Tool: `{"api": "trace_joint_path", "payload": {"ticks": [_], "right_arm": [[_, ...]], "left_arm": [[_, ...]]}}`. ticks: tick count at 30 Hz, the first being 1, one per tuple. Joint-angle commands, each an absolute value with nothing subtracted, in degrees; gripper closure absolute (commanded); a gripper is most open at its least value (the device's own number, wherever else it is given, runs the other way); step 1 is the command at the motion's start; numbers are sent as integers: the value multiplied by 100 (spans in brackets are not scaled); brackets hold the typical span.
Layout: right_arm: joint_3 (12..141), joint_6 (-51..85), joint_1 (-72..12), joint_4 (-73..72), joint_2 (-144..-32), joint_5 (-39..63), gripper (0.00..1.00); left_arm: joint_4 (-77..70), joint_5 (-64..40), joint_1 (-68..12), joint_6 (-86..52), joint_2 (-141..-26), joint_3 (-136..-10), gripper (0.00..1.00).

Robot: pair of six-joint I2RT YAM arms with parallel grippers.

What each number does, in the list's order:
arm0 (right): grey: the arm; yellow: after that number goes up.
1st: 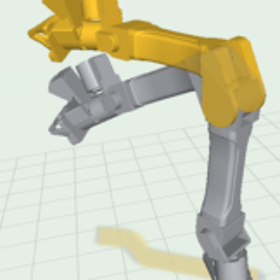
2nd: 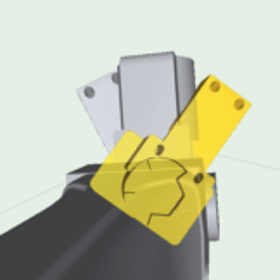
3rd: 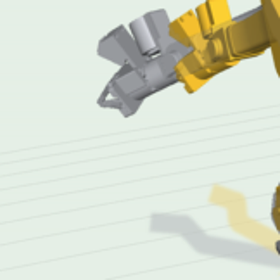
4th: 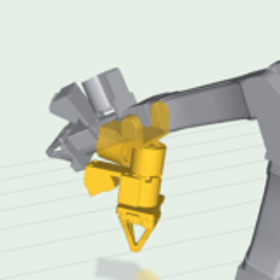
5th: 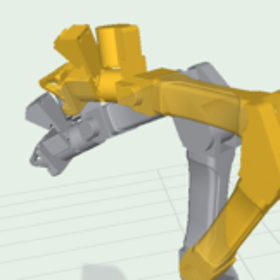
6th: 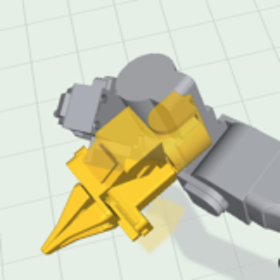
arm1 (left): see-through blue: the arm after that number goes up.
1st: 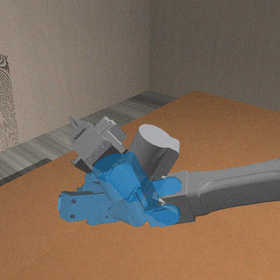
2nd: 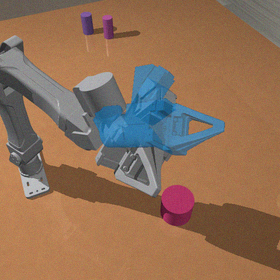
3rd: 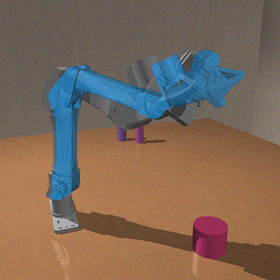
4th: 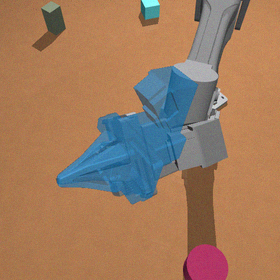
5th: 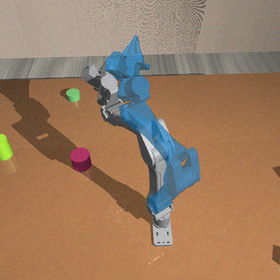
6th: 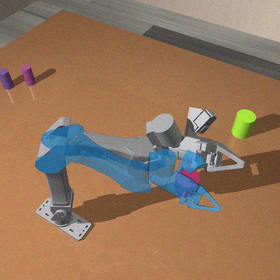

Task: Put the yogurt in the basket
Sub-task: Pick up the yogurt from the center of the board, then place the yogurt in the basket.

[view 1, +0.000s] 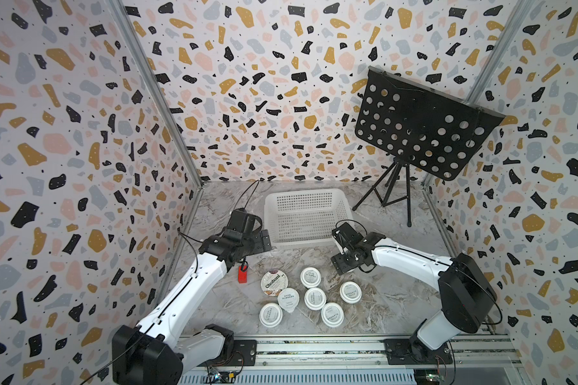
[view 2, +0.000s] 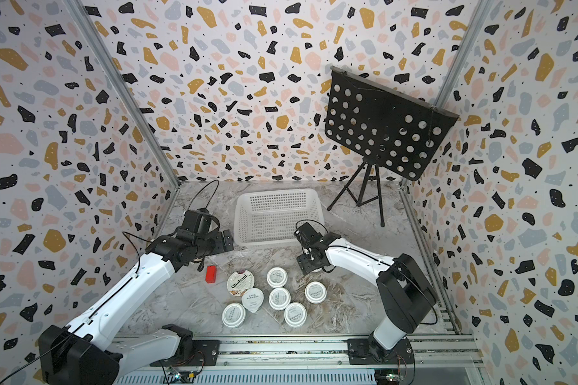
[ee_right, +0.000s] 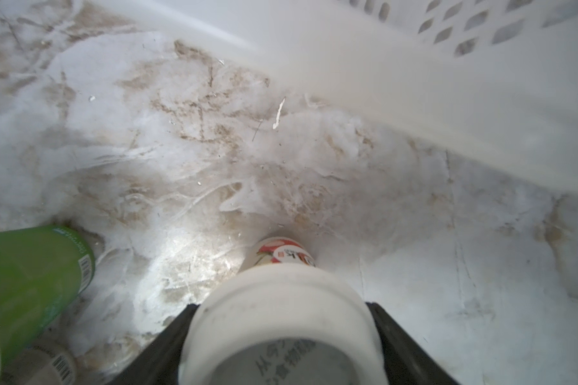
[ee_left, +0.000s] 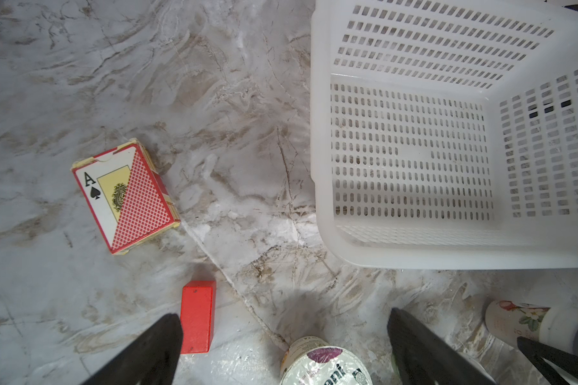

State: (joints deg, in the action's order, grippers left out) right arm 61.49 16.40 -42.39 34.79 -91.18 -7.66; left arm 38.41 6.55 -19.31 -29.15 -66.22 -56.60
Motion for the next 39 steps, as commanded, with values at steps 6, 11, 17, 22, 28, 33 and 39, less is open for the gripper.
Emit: {"api": "trace_joint_path", "payload": {"ticks": [6, 11, 17, 22, 28, 33, 39], "right_arm": [[7090, 1384, -4167, 4329, -8621, -1153, 23], [7845, 1154, -4023, 4624, -8720, -1193, 23], [8997, 818, -3765, 4685, -9357, -1091, 23], [10180, 607, -3595, 4680, -10261, -865, 24], [11289, 545, -3422, 4579, -11416, -682, 24], [12099, 402, -3299, 4579, -12290, -670, 24], [12792, 262, -3178, 4612, -13046, -733, 24]], "left_arm": [[3823, 738, -1954, -2847, -6585, -5634, 0], [3817, 738, -1955, -2845, -6622, -5669, 0], [3824, 738, -1955, -2882, -6774, -5719, 0], [3822, 761, -1960, -2887, -6912, -5787, 0], [3825, 764, -1958, -2814, -7258, -5999, 0], [3832, 763, -1952, -2688, -7449, -6108, 0], [3831, 710, -1949, -2694, -7649, -6178, 0]]}}
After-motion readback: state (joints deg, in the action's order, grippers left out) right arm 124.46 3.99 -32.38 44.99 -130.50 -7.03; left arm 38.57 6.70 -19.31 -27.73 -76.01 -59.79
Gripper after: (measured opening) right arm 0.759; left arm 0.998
